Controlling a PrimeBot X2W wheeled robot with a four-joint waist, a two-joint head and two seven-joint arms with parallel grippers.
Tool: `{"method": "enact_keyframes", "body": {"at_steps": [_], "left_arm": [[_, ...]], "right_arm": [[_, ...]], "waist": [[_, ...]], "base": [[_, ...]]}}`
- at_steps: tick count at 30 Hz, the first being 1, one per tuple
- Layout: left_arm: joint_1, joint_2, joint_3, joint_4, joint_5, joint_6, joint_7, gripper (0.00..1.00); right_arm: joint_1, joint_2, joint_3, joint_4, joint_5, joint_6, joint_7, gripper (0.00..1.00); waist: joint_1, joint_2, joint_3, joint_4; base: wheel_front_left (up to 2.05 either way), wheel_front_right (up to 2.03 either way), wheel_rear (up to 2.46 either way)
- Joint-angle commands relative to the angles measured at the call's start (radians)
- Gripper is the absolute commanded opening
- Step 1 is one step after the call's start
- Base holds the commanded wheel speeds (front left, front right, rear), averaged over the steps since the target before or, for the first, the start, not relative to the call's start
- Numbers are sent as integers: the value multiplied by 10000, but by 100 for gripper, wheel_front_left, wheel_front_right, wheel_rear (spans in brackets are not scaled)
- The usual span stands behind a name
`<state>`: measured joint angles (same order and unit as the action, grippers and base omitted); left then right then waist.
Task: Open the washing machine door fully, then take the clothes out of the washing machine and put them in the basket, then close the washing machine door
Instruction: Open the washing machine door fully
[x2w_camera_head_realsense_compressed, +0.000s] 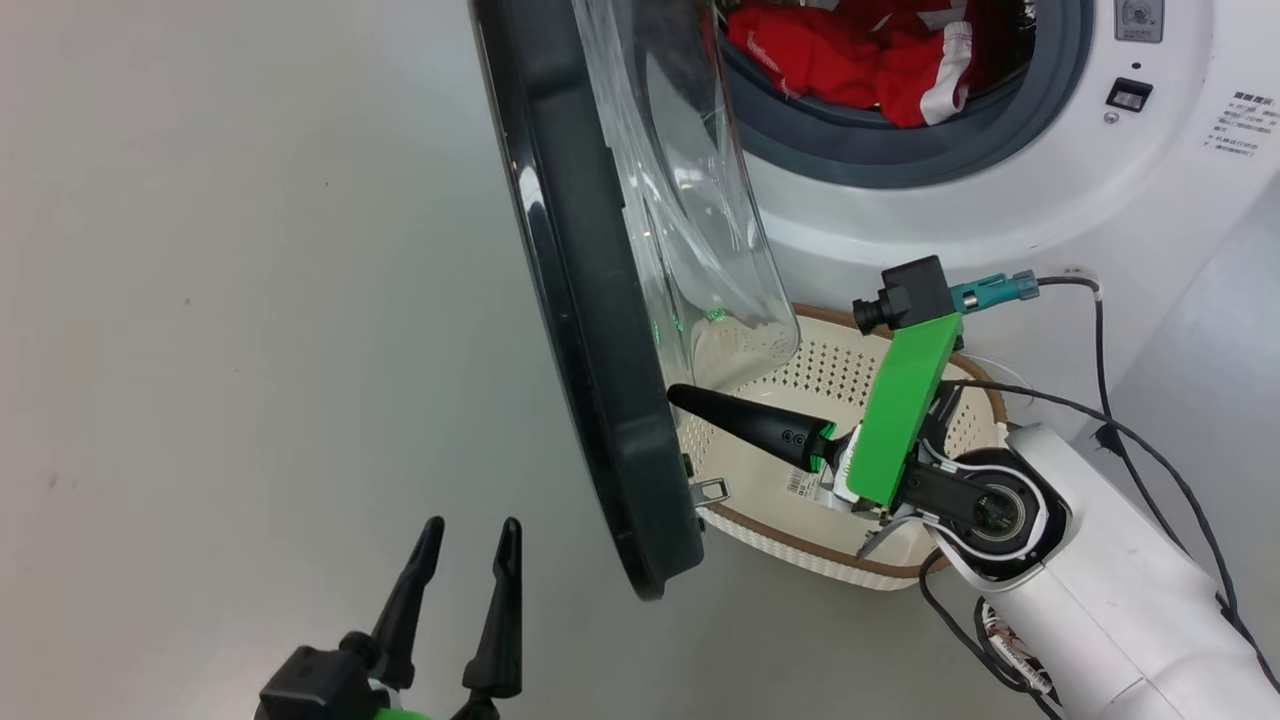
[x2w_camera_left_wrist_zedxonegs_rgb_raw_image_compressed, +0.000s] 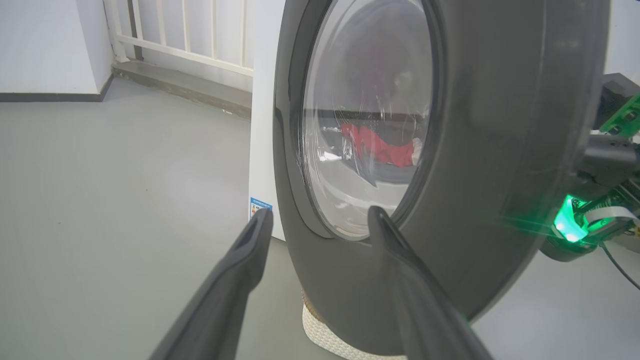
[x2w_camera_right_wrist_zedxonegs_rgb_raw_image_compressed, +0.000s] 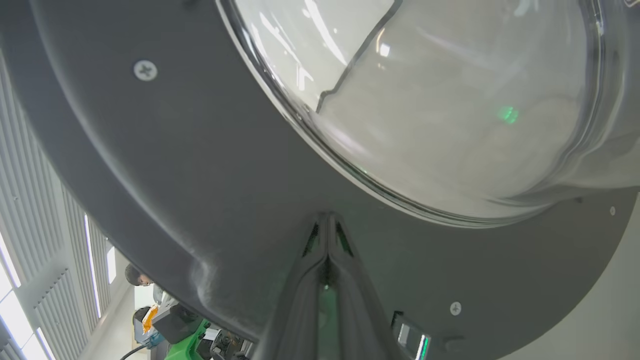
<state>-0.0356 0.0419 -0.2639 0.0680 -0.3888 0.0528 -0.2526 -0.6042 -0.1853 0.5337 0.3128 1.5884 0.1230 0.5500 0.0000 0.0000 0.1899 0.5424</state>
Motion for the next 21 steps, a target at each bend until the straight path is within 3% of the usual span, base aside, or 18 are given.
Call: {"method": "enact_keyframes", "body": {"at_steps": [1,2,4,6,7,10,21], "left_arm": [[27,83,351,-211,15,21,-92,100],[17,83,357,-178,30,1,-92,100],[-3,83,375,-111,70,-48,-92,100],[-23,83,410,-40,116,-103,-92,100],[-36,83,435,-1,137,-132,-92,100],[-91,83,498,94,204,-249,-92,100],[-238,83,768,435,408,-582,-92,100]], "right_arm": [[-159,213,86,-272,-239,77,-106,0],[-134,179,83,-270,-282,77,-156,0],[-71,111,63,-275,-370,77,-310,37],[25,30,61,-299,-430,77,-442,49],[81,-21,60,-314,-470,77,-527,70],[272,-186,22,-329,-541,77,-805,98],[1196,-916,194,-279,-897,77,-2127,100]], "waist": [[0,0,-19,-9],[0,0,-34,-14],[0,0,-65,-26],[0,0,-111,-39],[0,0,-129,-47],[0,0,-182,-72],[0,0,-446,-203]], "base": [[0,0,0],[0,0,0],[0,0,0],[0,0,0],[0,0,0],[0,0,0],[0,0,0]]}}
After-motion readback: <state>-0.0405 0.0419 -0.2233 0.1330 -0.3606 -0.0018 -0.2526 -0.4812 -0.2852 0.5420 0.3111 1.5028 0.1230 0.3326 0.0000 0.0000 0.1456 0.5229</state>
